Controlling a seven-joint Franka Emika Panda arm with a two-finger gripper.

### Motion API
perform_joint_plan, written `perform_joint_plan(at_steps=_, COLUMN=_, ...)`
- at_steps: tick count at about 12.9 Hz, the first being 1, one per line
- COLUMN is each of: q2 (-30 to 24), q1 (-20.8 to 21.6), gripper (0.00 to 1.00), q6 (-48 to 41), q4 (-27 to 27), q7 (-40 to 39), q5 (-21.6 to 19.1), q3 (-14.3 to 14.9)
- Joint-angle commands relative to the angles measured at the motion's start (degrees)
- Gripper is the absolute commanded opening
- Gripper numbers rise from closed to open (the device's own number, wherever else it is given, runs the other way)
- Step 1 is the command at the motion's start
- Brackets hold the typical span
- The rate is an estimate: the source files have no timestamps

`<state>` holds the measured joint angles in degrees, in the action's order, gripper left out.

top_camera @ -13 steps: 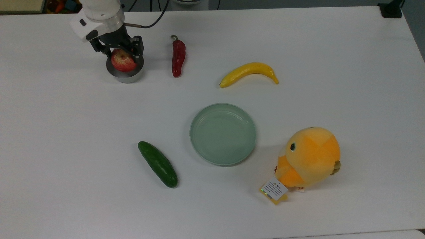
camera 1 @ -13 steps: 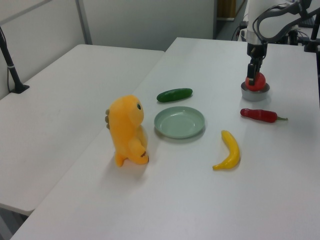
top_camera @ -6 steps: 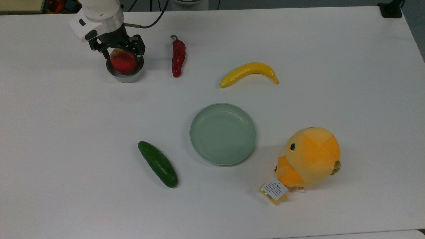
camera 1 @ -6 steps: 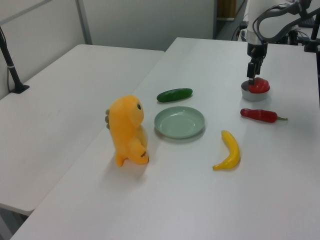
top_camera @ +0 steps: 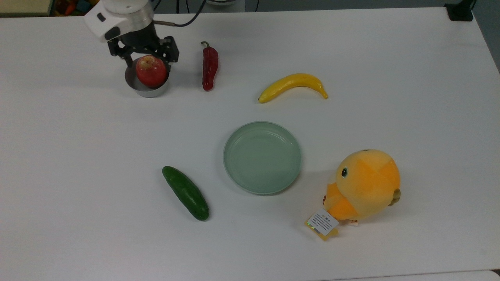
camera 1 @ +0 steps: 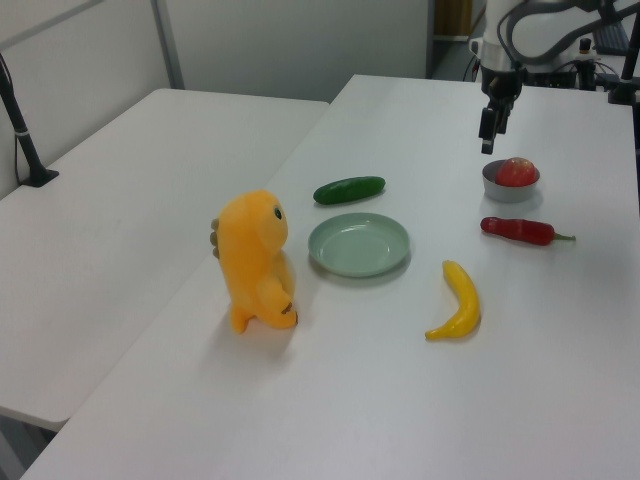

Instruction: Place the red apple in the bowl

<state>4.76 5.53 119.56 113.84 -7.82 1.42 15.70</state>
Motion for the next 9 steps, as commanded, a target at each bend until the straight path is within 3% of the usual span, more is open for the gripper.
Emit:
perform_joint_plan(at_steps=1, q2=-1.59, q1=0.10, gripper=1.00, q6=-9.06, q4=-6.07, q7=9.90, q5=6.73, q3=-7.85)
perform_joint_plan(at_steps=4, q2=-3.96, q1=0.36, gripper=1.00, q6=-17.65, q4=-10.63, q7=10.81, q5=7.10, q3=-12.70)
perform_joint_plan(at_steps=9, q2=-9.32, q1=-0.33, gripper=1.00, q6=-25.59, q4=-14.08, q7=10.55, q5=2.18, q3=-12.98)
